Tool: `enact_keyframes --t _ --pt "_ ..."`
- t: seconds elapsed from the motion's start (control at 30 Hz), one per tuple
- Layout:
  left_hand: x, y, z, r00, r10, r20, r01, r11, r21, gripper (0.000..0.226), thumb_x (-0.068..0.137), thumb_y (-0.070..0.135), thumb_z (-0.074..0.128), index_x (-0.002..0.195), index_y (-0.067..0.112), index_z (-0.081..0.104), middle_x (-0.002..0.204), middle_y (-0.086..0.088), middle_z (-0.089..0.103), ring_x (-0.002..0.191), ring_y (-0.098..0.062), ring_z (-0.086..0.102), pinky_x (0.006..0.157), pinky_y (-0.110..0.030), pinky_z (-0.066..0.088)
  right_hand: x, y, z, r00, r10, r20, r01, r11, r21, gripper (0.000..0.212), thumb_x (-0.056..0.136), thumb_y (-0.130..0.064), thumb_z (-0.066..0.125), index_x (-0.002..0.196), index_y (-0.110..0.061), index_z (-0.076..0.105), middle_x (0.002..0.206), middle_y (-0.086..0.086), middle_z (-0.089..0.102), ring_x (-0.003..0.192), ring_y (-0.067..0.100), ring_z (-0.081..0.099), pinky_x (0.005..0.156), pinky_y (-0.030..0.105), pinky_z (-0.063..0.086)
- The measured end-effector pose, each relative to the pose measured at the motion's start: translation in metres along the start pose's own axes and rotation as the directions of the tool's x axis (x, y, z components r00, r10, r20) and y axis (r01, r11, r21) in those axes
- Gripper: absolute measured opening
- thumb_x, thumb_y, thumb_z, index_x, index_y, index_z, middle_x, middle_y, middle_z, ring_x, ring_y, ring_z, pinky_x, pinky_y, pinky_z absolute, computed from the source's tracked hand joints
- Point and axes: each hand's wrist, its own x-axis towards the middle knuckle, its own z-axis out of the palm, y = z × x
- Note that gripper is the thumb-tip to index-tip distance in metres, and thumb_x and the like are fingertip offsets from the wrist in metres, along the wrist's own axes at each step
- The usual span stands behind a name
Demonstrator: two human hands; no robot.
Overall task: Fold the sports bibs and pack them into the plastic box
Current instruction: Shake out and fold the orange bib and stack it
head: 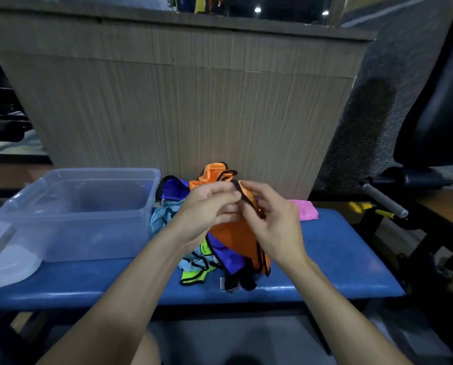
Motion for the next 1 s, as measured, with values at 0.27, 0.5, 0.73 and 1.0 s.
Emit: enact_keyframes --t 0.27,0.5,0.73,1.0 --pt "0.001 -0.006 -0.007 0.885 0.466 0.016 -0.372 0.685 0.626 0.017 0.088 0.019 0.077 0.101 0.028 0.07 0.1 0.012 0.066 0.091 -0.01 0.064 0.078 -0.018 0.048 0.004 0.002 -0.007 0.958 0.28 0.064 -0.284 0.888 0.361 0.018 0.102 -0.01 0.059 0.107 -0.013 0.076 0.099 -0.001 0.079 0.096 0.011 0.072 0.087 0.028 0.053" --pt "0.011 0.002 -0.008 0.782 0.595 0.185 -0.459 0.35 0.816 0.019 0.09 0.027 0.075 0.108 0.026 0.07 0.105 0.015 0.058 0.105 -0.004 0.053 0.088 -0.018 0.041 0.009 0.004 -0.008 0.925 0.33 0.19 -0.381 0.818 0.432 0.033 0.103 -0.037 0.054 0.092 -0.015 0.075 0.077 0.014 0.055 0.076 0.024 0.046 0.072 0.042 0.037" --pt "0.018 0.015 -0.012 0.747 0.566 0.35 -0.522 0.173 0.835 0.021 0.091 0.031 0.072 0.112 0.03 0.07 0.11 0.016 0.057 0.104 -0.01 0.048 0.088 -0.031 0.045 0.014 0.004 -0.011 0.913 0.322 0.25 -0.403 0.808 0.43 0.05 0.096 -0.042 0.054 0.097 0.008 0.061 0.084 0.014 0.053 0.081 0.025 0.045 0.074 0.044 0.035" --pt "0.03 0.023 -0.017 0.715 0.55 0.431 -0.561 0.084 0.824 0.014 0.089 0.035 0.074 0.091 0.024 0.065 0.105 0.013 0.062 0.101 -0.013 0.051 0.087 -0.04 0.047 0.019 0.001 -0.015 0.887 0.331 0.324 -0.446 0.797 0.408 0.051 0.096 -0.039 0.052 0.102 0.011 0.058 0.087 0.013 0.052 0.084 0.026 0.045 0.074 0.047 0.035"
